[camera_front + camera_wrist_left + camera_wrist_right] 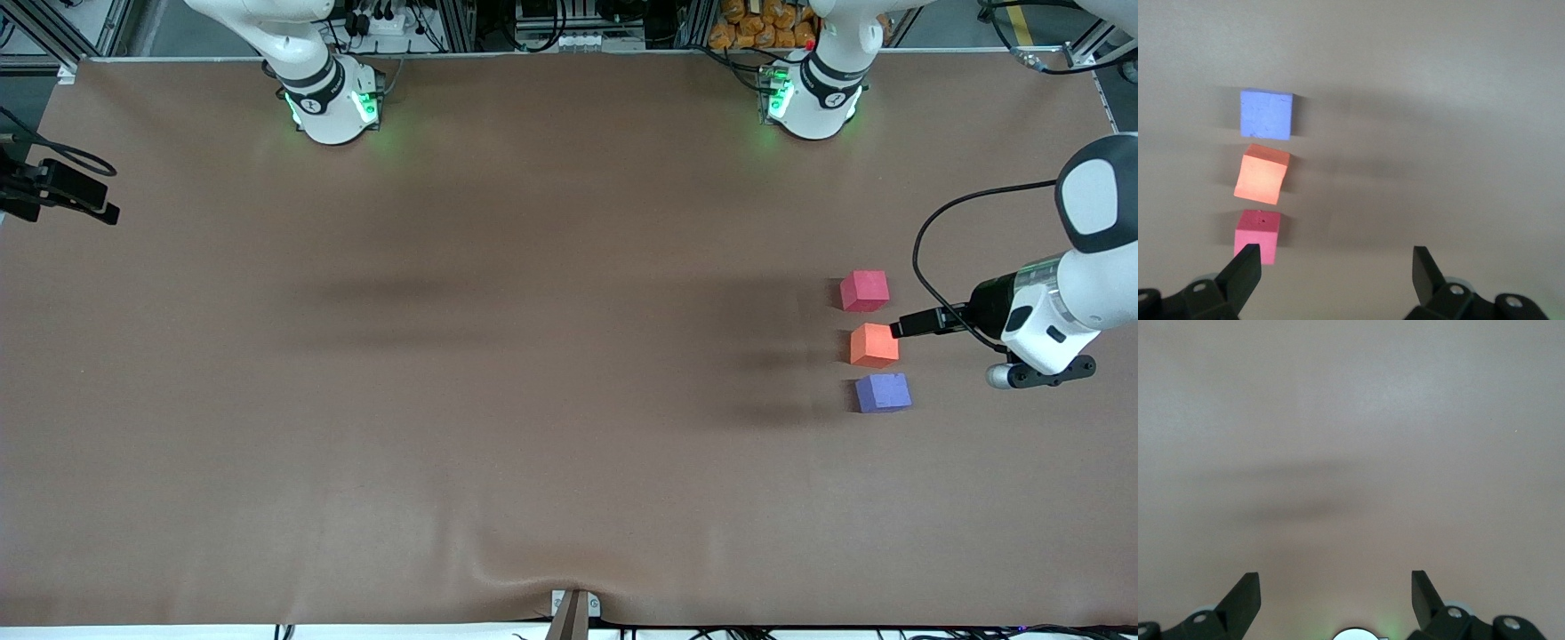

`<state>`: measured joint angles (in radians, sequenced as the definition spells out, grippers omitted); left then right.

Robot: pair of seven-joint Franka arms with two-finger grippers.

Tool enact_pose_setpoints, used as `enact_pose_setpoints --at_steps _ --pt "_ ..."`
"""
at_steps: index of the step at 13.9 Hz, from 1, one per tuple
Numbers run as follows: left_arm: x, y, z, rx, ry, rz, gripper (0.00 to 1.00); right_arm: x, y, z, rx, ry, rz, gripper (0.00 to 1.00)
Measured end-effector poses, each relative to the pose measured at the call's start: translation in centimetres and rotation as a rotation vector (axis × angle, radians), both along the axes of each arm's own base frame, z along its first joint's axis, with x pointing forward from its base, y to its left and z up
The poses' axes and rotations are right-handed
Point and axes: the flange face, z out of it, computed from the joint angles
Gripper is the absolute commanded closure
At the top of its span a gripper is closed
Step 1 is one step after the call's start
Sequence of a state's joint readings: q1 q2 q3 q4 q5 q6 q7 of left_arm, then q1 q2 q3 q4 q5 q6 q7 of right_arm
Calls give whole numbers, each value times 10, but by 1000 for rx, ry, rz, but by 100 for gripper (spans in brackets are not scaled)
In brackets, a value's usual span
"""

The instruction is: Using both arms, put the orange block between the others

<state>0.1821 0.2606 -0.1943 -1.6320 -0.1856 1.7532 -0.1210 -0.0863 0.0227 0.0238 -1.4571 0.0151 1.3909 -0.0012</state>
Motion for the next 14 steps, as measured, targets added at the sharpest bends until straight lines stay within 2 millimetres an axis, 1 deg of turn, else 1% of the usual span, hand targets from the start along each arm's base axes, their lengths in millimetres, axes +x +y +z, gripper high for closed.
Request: enact_pose_setpoints --at_steps 3,5,7,8,9,10,12,13,14 --pt "3 1 39 -2 -20 -7 0 0 0 0 0 0 0 0" --pt "-1 2 67 2 -25 -14 0 0 0 0 0 0 0 0" --pt "-8 2 93 52 -38 -22 0 0 0 0 0 0 0 0" --pt "-12 -3 104 88 -48 -36 0 0 0 0 0 0 0 0" --pt "-17 -14 114 119 -60 -46 0 0 0 0 0 0 0 0" --pt "-21 -29 123 141 -69 -49 0 0 0 0 0 0 0 0" --pt "-30 -53 132 160 -71 -53 0 0 0 0 0 0 0 0" --pt "-32 -58 135 165 -73 -58 0 0 0 0 0 0 0 0" --pt "-34 -60 138 175 -77 -62 0 0 0 0 0 0 0 0"
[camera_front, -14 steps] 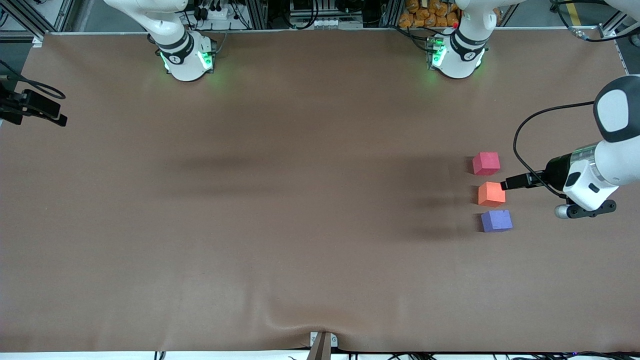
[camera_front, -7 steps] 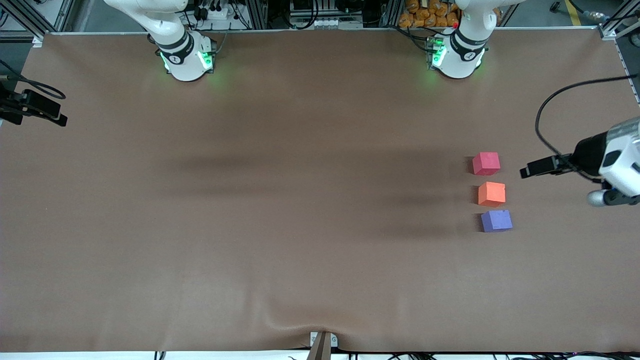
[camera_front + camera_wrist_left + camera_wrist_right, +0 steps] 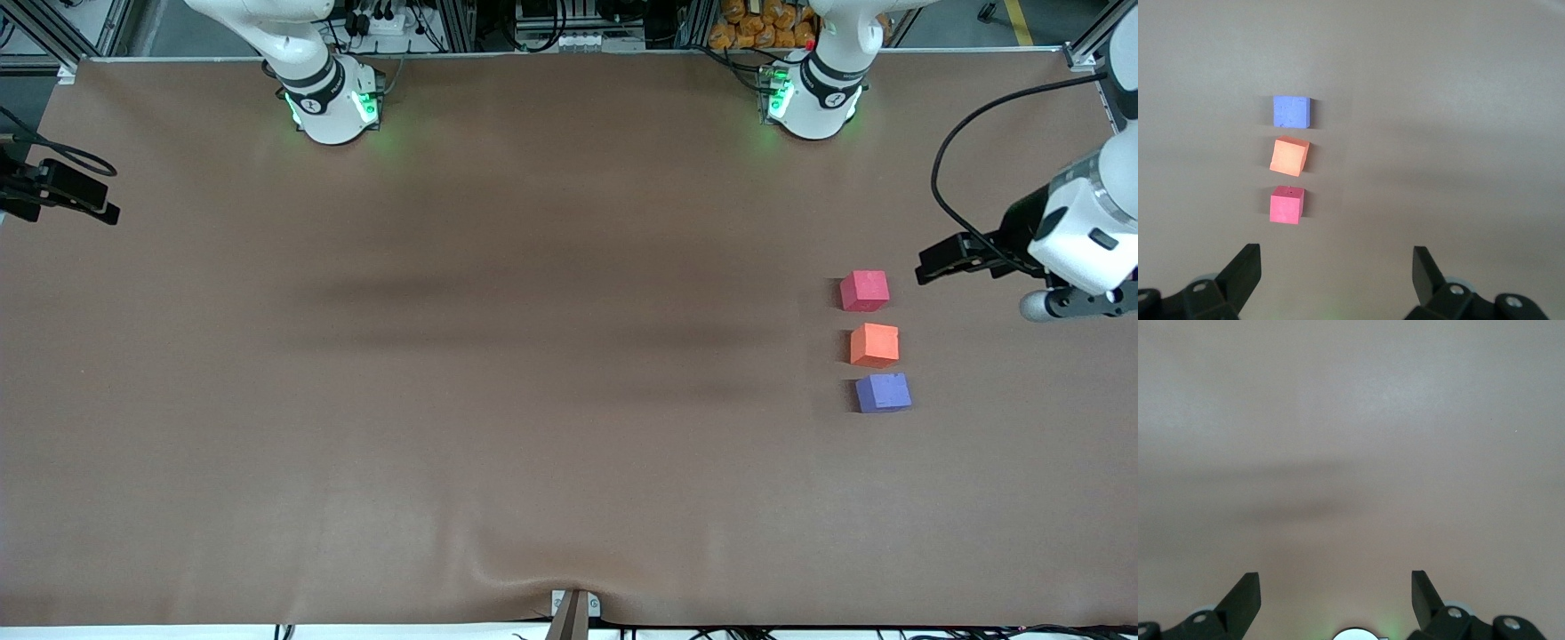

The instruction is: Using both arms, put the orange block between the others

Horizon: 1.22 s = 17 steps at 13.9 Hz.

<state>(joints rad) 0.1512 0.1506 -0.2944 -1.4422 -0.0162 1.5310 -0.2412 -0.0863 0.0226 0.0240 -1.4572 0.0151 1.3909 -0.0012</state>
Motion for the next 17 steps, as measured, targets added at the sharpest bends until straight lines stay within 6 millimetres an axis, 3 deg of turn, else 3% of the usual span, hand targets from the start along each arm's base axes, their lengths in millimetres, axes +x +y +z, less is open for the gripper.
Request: enact_pose_setpoints --at_steps 10,17 --pt "-17 13 30 111 -44 4 0 0 0 0 0 0 0 0" --pt "-26 12 43 117 -52 -6 0 0 0 0 0 -1 0 0"
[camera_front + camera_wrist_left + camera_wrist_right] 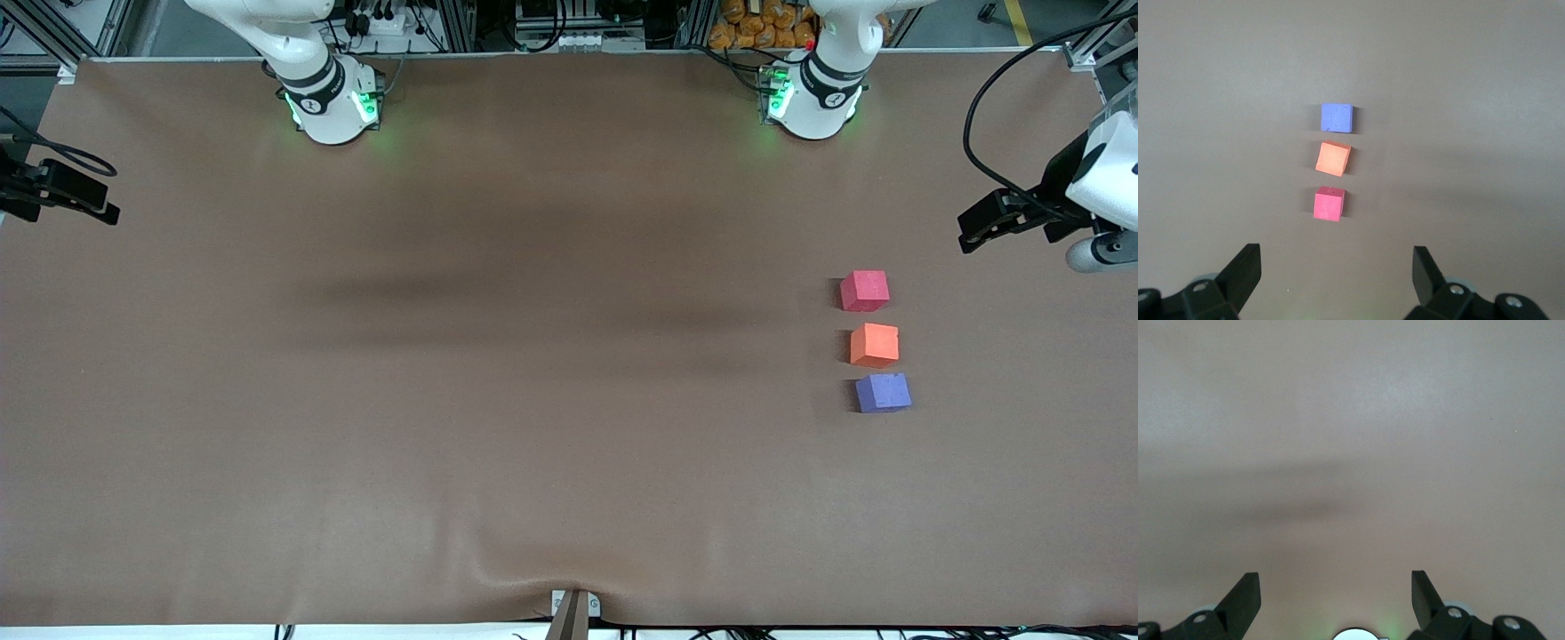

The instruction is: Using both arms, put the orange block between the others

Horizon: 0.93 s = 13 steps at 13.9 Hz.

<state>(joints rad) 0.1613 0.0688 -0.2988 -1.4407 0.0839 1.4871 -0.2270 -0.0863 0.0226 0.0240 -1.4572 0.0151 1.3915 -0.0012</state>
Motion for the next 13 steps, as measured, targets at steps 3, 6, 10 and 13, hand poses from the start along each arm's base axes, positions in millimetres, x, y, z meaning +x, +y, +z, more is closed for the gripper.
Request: enact_pose_setpoints --at_steps 3,6,10,13 --pt "-1 -4 0 0 0 -9 0 0 0 0 0 0 0 0" --pt "-1 -6 0 -5 1 -11 0 0 0 0 0 0 0 0" --pt "0 -2 0 -8 1 -4 0 0 0 0 0 0 0 0" --pt "0 -2 0 -19 2 -4 0 0 0 0 0 0 0 0"
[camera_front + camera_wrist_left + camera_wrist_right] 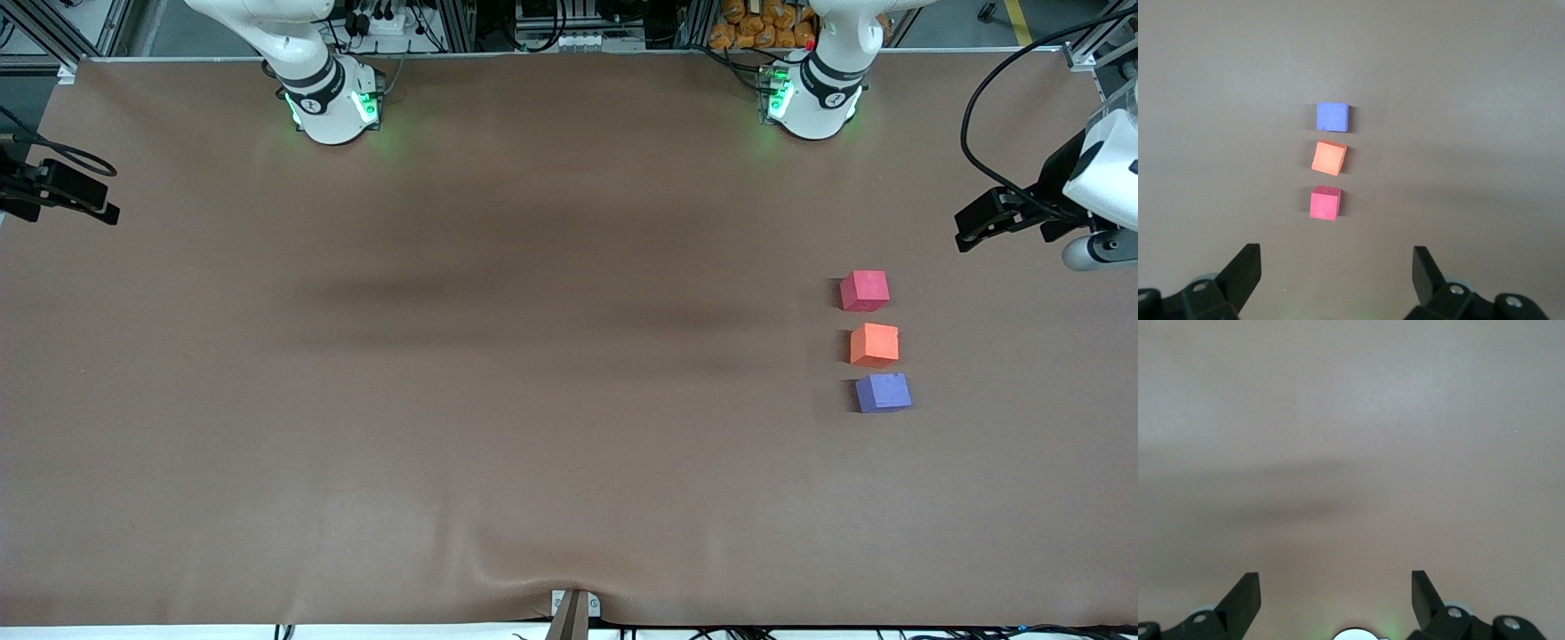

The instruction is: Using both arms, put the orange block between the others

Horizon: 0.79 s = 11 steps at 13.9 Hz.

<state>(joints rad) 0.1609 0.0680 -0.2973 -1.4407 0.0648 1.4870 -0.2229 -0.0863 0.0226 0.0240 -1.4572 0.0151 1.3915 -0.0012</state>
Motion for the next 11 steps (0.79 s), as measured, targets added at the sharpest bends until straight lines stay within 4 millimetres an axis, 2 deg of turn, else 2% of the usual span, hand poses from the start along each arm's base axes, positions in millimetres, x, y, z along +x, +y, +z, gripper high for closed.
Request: enact_pose_setpoints --at_steps 2,6,11 --pt "-2 4 3 -19 0 -20 0 0 0 0 0 0 0 0" --pt "-8 26 6 -15 6 -58 0 0 0 0 0 0 0 0" --pt "-12 31 8 -14 3 -55 0 0 0 0 0 0 0 0"
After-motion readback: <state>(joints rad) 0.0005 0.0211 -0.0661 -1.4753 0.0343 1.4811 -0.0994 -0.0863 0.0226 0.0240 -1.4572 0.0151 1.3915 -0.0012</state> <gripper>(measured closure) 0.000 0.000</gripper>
